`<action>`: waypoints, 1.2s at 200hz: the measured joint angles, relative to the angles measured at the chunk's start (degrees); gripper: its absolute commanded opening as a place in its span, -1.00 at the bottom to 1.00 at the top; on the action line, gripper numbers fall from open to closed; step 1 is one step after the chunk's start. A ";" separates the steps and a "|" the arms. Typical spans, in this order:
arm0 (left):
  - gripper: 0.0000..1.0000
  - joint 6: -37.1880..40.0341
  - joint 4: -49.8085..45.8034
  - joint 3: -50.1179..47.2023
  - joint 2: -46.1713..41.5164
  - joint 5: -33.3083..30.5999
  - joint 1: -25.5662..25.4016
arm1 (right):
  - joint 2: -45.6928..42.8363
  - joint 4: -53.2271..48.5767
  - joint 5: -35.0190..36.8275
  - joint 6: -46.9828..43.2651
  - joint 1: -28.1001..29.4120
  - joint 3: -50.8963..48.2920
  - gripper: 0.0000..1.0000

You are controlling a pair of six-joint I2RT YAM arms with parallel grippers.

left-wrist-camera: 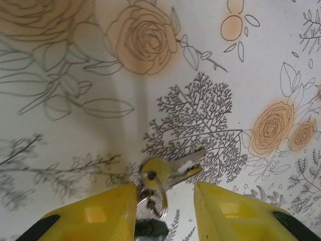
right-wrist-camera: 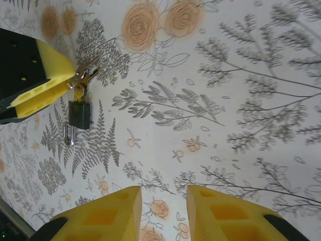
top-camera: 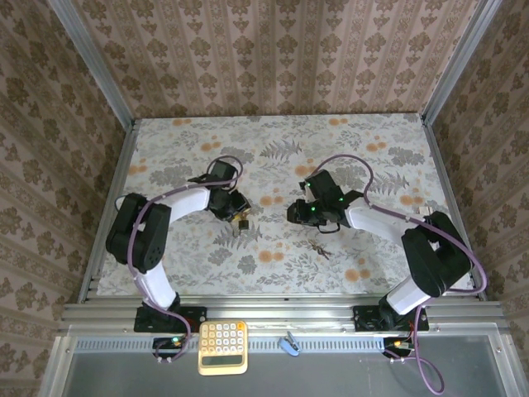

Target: Unlock with the key

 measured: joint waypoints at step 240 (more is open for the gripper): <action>-0.04 14.21 7.43 -13.35 -26.38 6.03 -11.87 | -21.38 -16.61 12.55 -0.46 -2.60 -7.91 -0.35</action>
